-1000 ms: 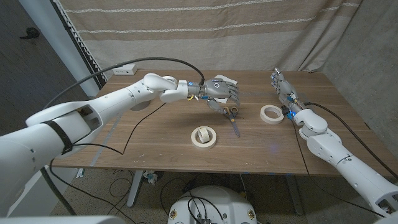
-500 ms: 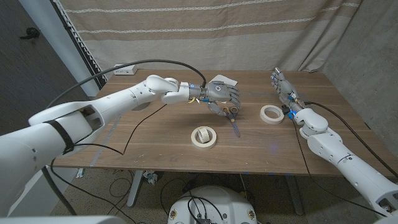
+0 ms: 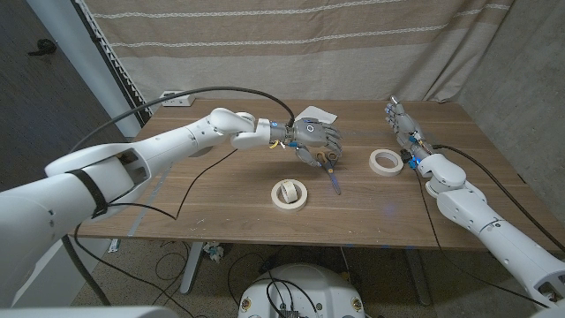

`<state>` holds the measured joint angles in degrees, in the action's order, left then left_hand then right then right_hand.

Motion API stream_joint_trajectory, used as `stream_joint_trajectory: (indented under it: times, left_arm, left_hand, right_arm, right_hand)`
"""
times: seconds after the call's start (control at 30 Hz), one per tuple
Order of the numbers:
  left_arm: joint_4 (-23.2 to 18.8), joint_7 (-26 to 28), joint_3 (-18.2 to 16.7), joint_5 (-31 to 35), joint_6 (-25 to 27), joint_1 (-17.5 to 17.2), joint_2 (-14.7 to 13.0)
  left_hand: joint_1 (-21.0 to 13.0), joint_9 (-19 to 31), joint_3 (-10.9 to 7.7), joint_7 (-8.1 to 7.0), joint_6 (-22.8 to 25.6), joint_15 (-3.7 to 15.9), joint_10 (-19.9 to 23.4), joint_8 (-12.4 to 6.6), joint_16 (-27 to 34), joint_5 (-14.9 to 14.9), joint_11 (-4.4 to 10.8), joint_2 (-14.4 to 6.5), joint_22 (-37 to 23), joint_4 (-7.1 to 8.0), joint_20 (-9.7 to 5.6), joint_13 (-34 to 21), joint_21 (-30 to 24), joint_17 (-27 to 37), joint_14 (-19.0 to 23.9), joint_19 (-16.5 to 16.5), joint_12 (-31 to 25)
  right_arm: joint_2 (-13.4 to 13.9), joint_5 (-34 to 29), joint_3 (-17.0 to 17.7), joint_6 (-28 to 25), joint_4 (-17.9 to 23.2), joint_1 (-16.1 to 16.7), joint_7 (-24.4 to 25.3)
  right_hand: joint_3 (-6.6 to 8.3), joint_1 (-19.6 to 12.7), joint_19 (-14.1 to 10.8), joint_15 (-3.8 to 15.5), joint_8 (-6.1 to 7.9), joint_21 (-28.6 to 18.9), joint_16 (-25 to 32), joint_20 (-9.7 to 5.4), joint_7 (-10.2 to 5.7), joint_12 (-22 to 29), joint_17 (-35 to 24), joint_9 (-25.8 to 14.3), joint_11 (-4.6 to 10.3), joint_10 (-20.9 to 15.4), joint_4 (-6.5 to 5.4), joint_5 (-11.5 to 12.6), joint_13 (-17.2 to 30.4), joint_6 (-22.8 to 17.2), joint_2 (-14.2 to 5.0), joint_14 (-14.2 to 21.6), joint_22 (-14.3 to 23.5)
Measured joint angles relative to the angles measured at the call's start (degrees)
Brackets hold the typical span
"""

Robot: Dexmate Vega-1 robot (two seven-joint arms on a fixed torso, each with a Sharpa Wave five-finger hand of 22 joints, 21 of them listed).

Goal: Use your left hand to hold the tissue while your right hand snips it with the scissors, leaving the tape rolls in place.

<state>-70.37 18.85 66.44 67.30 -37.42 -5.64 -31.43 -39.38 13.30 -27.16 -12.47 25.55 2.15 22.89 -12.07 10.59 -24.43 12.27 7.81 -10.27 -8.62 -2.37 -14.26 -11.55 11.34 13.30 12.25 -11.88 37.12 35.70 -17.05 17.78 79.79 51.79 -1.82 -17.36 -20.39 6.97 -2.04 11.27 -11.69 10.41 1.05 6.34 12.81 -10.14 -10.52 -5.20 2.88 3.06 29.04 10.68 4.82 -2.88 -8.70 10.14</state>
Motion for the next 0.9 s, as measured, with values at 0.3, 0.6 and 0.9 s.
stream_joint_trajectory:
  times: [0.3, 0.6, 0.9]
  left_arm:
    - [-0.7, -1.2, 0.6, 0.2, 1.0, -0.2, 0.2]
    - [-0.7, -2.0, 1.1, 0.3, 2.0, -0.5, 0.8]
    - [0.4, -2.1, 2.1, 0.4, 2.5, -0.5, 1.7]
  left_hand:
    - [0.0, 0.0, 0.00, 0.00, 0.0, 0.00, 0.2, 0.00, 0.2, 0.0, 0.20, 0.0, 0.0, 0.00, 0.00, 0.0, 0.0, 0.0, 0.0, 0.0, -0.2]
    - [0.0, 0.0, 0.00, 0.00, 0.0, 0.00, 0.7, 0.00, 0.2, 0.0, 0.12, 0.0, 0.0, 0.00, 0.00, 0.0, 0.0, -0.1, 0.0, 0.0, -0.2]
    - [-0.2, 0.0, 0.00, -0.23, 0.2, 0.08, 1.1, 0.00, 0.0, 0.0, -0.09, -0.2, 0.0, 0.00, 0.00, 0.1, 0.0, -0.4, -1.1, 0.0, -0.7]
  right_arm:
    - [-0.1, 0.4, 0.1, 0.0, -0.8, -0.1, -0.5]
    - [-0.9, 0.9, -0.2, 1.2, -2.6, -1.1, -2.2]
    - [-1.4, 0.8, -0.5, 2.2, -3.6, -1.7, -3.0]
  right_hand:
    - [0.00, 0.0, 0.0, 0.00, 0.00, 0.3, 0.0, 0.00, 0.00, 0.0, 0.0, 0.0, 0.06, 0.1, 0.00, 0.0, 0.0, 0.0, 0.00, 0.0, 0.0]
    - [0.00, -0.3, 0.0, 0.22, 0.00, 0.3, 0.0, -0.01, 0.00, 0.0, 0.0, 0.0, 0.62, 0.2, 0.00, 0.0, 0.0, 0.0, -0.30, -0.2, 0.0]
    - [0.00, -0.3, 0.2, 0.22, 0.00, 0.2, 0.0, 0.22, -0.22, 0.0, 0.0, 0.0, 0.61, 0.2, 0.00, 0.0, 0.0, 0.2, -0.30, -0.2, 0.0]
